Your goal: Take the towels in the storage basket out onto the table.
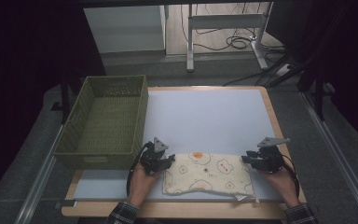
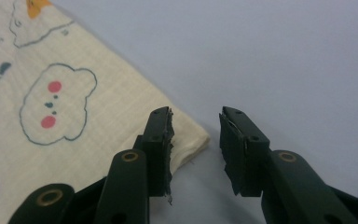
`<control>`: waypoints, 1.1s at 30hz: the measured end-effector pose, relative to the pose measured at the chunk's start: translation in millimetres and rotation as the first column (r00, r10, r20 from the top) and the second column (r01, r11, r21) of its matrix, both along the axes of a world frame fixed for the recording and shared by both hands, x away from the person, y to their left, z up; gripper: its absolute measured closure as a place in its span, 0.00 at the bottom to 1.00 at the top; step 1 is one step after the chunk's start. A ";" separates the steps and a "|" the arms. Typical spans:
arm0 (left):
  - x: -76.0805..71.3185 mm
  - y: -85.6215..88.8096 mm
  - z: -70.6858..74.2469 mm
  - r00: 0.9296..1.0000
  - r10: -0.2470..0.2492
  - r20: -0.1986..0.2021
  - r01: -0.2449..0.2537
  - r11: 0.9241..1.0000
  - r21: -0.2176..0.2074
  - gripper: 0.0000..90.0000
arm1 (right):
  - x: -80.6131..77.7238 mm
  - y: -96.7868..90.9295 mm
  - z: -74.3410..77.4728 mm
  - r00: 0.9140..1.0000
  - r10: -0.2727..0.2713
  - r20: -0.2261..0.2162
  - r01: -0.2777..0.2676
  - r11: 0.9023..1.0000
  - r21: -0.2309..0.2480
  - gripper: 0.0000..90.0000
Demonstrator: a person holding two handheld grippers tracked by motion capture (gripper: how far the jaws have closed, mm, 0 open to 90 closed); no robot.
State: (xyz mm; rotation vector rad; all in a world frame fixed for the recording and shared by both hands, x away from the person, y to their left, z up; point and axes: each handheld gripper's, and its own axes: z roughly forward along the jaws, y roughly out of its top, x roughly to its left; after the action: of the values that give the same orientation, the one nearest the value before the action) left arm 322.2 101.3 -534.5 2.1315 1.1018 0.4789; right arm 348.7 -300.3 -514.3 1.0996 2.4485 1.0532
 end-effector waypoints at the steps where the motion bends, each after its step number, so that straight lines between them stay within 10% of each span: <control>1: 1.3 -0.7 -2.3 1.000 -0.002 -0.010 0.003 1.000 0.003 0.56 | 0.3 1.2 -2.8 1.000 0.006 -0.006 -0.006 1.000 -0.009 0.71; 7: 4.2 4.7 -5.2 0.998 -0.043 -0.056 0.037 0.994 -0.105 0.75 | -5.1 6.8 -3.6 0.999 0.045 0.006 -0.045 0.998 -0.032 0.95; 14: 5.3 2.6 -3.6 0.995 -0.092 -0.046 0.084 0.987 -0.140 0.93 | 6.9 0.8 10.2 0.999 0.023 0.022 -0.022 0.999 -0.044 0.96; 22: 2.5 -10.1 5.6 0.994 -0.109 0.003 0.107 0.979 -0.176 0.93 | 42.5 -8.5 22.1 0.998 -0.031 0.046 0.034 0.998 -0.056 0.96; 28: 10.8 -12.0 7.0 0.997 -0.083 0.007 0.084 0.990 -0.116 0.92 | 72.4 -5.4 14.7 0.998 -0.057 0.012 0.057 0.998 -0.039 0.95; 33: 19.7 -11.6 2.4 0.998 -0.063 -0.013 0.061 0.991 -0.122 0.67 | 69.6 -5.4 11.4 0.998 -0.061 0.015 0.061 0.998 -0.018 0.86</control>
State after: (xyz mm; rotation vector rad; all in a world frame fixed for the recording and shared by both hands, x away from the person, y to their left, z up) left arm 341.8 89.6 -532.1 2.0595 1.0441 0.3565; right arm 418.3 -305.7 -502.9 1.1488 2.3928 1.0151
